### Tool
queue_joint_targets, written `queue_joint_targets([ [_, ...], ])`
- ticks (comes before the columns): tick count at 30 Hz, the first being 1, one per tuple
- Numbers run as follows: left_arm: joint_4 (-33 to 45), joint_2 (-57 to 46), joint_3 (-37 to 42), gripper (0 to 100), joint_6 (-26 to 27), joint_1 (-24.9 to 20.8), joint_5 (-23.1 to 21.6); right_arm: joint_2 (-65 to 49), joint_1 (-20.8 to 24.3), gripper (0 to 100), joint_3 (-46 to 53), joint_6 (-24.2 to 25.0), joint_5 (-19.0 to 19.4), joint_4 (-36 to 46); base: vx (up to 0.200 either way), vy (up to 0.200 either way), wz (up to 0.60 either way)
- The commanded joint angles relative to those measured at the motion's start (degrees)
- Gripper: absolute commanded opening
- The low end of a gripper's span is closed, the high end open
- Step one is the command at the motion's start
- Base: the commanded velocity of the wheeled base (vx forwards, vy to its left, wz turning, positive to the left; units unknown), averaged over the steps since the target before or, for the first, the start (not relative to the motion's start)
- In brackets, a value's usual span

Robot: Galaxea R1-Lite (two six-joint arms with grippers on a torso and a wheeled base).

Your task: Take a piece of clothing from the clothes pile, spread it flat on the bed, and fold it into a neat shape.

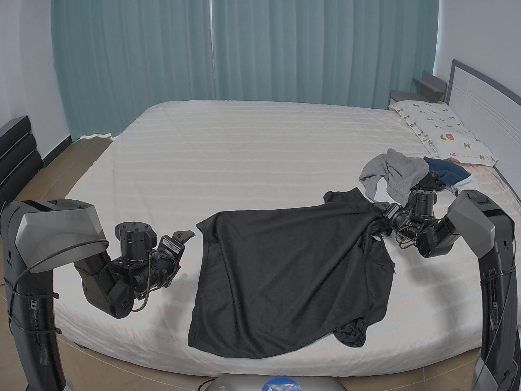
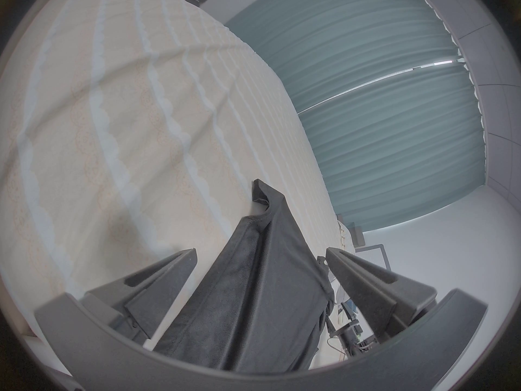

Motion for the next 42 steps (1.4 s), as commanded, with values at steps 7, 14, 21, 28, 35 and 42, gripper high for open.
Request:
queue_joint_targets([
  [7,-2.5,3.3,-1.1,100,3.7,-1.3,1.5,-21.6,0.8,100,32.0,0.2,7.0,-10.8,0.0,0.0,0.0],
  [14,-1.8,5.1,-3.7,100,7.2,-1.3,1.8,-23.8,5.3,100,45.7,1.3,6.4,-15.1,0.0,0.0,0.0],
  [21,0.0,9.5,-14.5,100,15.2,0.1,1.0,-28.5,6.7,100,58.7,7.0,6.7,-25.4,0.0,0.0,0.0],
  [28,15.8,14.3,-33.7,100,15.6,0.0,1.3,-23.6,4.6,100,62.3,13.2,6.9,-34.0,0.0,0.0,0.0],
  [35,21.9,21.7,-44.6,100,17.6,-0.7,2.2,-21.2,4.7,100,62.9,13.3,6.7,-38.3,0.0,0.0,0.0],
  [42,22.4,24.7,-48.8,100,19.5,-0.4,6.1,-22.2,5.2,100,63.2,13.4,6.3,-38.5,0.0,0.0,0.0],
])
